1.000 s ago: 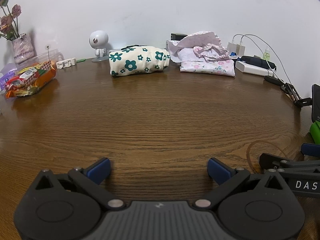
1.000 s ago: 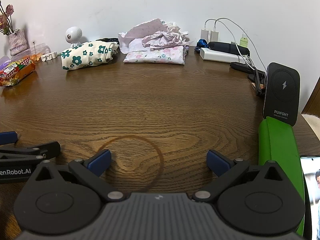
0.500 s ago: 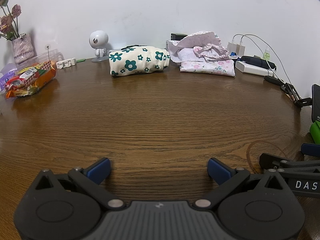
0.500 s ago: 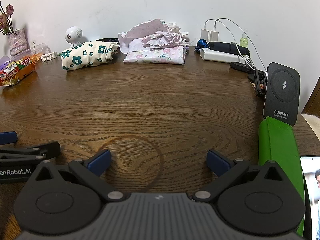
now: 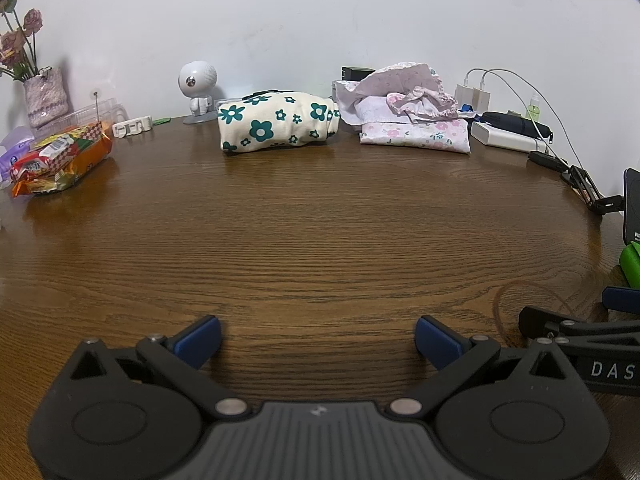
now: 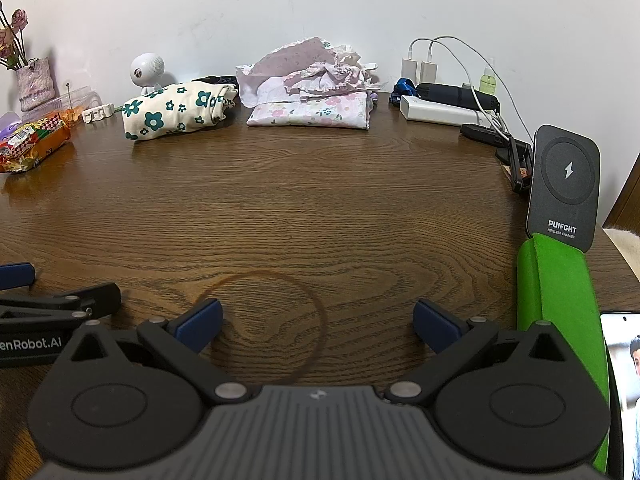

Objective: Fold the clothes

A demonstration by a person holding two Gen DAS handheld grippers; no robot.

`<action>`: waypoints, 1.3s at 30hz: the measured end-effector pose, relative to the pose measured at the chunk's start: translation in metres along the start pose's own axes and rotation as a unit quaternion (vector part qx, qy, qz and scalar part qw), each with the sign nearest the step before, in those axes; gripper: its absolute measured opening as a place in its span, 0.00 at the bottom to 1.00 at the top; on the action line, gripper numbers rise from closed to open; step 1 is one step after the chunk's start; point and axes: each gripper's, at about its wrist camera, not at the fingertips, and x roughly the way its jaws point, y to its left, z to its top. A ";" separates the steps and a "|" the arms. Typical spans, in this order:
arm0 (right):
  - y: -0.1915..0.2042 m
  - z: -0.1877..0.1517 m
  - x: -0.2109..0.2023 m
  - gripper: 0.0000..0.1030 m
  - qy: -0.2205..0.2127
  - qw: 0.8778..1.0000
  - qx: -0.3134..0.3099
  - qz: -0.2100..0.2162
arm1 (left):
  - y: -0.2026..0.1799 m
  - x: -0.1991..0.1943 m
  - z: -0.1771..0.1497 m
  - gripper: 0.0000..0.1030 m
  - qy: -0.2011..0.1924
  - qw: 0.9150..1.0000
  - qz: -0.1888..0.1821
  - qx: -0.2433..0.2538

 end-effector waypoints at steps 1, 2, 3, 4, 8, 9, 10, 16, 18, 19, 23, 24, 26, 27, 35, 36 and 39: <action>0.000 0.000 0.000 0.99 0.000 1.000 0.000 0.000 | 0.000 0.000 0.000 1.00 0.000 1.000 0.000 0.000; 0.000 0.000 0.000 0.99 0.000 1.000 0.000 0.000 | 0.000 0.000 0.000 1.00 0.000 1.000 0.000 0.000; 0.000 0.000 0.000 0.99 0.000 1.000 0.000 0.000 | 0.000 0.000 0.000 1.00 0.000 1.000 0.000 0.000; 0.000 0.000 0.000 0.99 0.000 1.000 0.000 0.000 | 0.000 0.000 0.000 1.00 0.000 1.000 0.000 0.000; 0.000 0.000 0.000 0.99 0.000 1.000 0.000 0.000 | 0.000 0.000 0.000 1.00 0.000 1.000 0.000 0.000; 0.000 0.000 0.000 0.99 0.000 1.000 0.000 0.000 | 0.000 0.000 0.000 1.00 0.000 1.000 0.000 0.000; 0.000 0.000 0.000 0.99 0.000 1.000 0.000 0.000 | 0.000 0.000 0.000 1.00 0.000 1.000 0.000 0.000; 0.000 0.000 0.000 0.99 0.000 1.000 0.000 0.000 | 0.000 0.000 0.000 1.00 0.000 1.000 0.000 0.000; 0.000 0.000 0.000 0.99 0.000 1.000 0.000 0.000 | 0.000 0.000 0.000 1.00 0.000 1.000 0.000 0.000; 0.000 0.000 0.000 0.99 0.000 1.000 0.000 0.000 | 0.000 0.000 0.000 1.00 0.000 1.000 0.000 0.000; 0.000 0.000 0.000 0.99 0.000 1.000 0.001 0.000 | -0.001 0.002 0.002 1.00 0.000 1.000 -0.005 0.003; 0.000 0.000 0.000 1.00 0.000 1.000 0.001 0.000 | -0.001 0.002 0.002 1.00 0.000 1.000 -0.005 0.004; 0.000 0.000 0.000 1.00 0.000 1.000 0.000 0.000 | -0.001 0.002 0.002 1.00 0.000 1.000 -0.006 0.005; 0.000 0.000 0.000 1.00 0.000 1.000 0.000 0.000 | -0.001 0.002 0.002 1.00 0.000 1.000 -0.006 0.005; 0.000 0.000 0.000 0.99 0.000 1.000 0.000 0.000 | 0.000 0.005 0.005 1.00 0.001 1.000 -0.019 0.014; 0.000 0.000 0.000 1.00 0.000 1.000 0.000 0.000 | 0.000 0.005 0.005 1.00 0.001 1.000 -0.019 0.015; 0.001 0.000 0.000 1.00 0.000 1.000 0.000 -0.001 | 0.000 0.005 0.005 1.00 0.001 1.000 -0.020 0.016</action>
